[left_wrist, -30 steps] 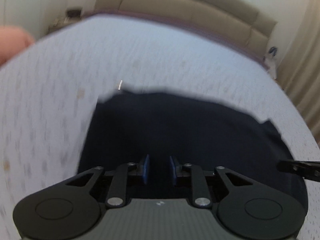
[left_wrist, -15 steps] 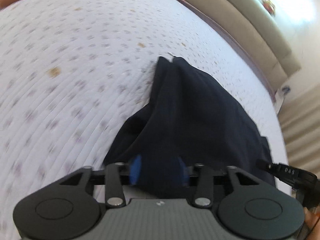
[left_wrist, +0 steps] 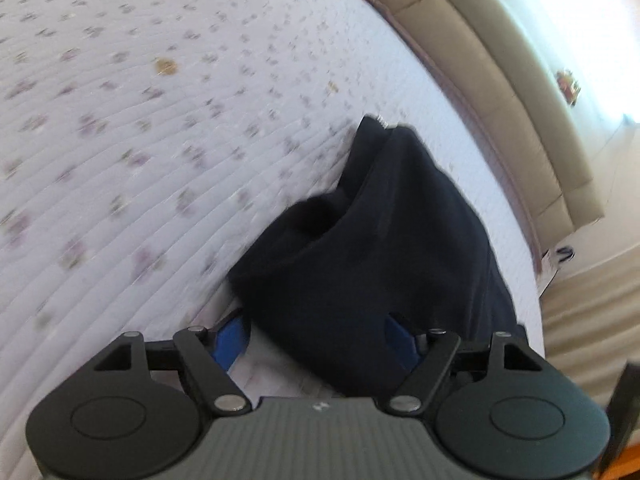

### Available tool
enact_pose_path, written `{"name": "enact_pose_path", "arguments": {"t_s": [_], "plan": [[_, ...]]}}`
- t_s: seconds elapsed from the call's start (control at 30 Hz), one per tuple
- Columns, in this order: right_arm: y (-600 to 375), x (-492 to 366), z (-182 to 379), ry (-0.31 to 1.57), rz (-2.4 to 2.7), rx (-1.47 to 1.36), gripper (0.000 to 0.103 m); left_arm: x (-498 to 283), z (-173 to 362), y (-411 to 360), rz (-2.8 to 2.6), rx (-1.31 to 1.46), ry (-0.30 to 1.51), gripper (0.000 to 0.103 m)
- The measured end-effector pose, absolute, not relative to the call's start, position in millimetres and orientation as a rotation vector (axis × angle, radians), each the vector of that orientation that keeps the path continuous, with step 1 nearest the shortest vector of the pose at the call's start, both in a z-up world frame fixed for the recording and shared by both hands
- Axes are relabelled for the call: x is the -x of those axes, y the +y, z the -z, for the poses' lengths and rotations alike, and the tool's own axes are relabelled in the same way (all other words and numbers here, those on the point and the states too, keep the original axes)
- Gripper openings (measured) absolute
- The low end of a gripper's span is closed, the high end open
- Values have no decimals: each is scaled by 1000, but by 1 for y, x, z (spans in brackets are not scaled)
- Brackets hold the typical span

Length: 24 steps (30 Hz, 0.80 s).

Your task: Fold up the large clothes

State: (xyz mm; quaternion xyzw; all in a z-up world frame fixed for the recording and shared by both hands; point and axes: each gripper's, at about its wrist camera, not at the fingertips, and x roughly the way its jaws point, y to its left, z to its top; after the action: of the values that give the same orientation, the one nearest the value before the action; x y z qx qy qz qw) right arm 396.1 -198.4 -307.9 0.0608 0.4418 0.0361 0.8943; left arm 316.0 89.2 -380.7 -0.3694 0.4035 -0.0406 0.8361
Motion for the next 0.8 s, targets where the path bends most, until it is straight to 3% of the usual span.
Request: {"name": "enact_pose_path", "arguments": {"t_s": [0.1,0.17,0.23,0.3,0.43,0.53,0.6,0.67,0.73,0.8], "plan": [[-204,-395,308,918,-75,-177,15,-332,382,84,101,785,814,93],[-213,-388,308,921,-76,-210,15,-338,380,79,92,782,795,93],[-216,-385,305,925,-74,-223,15,-339,378,76,75,777,784,90],[-220,-383,299,919,-70,-251,16,-335,376,76,45,786,783,77],[-226,-376,292,898,-60,-270,16,-317,377,86,10,859,799,65],[-222,-379,299,909,-51,-262,16,-311,381,87,-7,873,792,65],[-218,-381,298,903,-43,-247,17,-321,383,85,-6,875,771,73],[-213,-379,292,885,-28,-227,17,-337,383,85,8,910,738,74],[-208,-373,282,850,17,-166,17,-351,383,83,16,918,732,70],[-204,-368,273,814,38,-126,17,-356,382,81,14,874,757,43]]}}
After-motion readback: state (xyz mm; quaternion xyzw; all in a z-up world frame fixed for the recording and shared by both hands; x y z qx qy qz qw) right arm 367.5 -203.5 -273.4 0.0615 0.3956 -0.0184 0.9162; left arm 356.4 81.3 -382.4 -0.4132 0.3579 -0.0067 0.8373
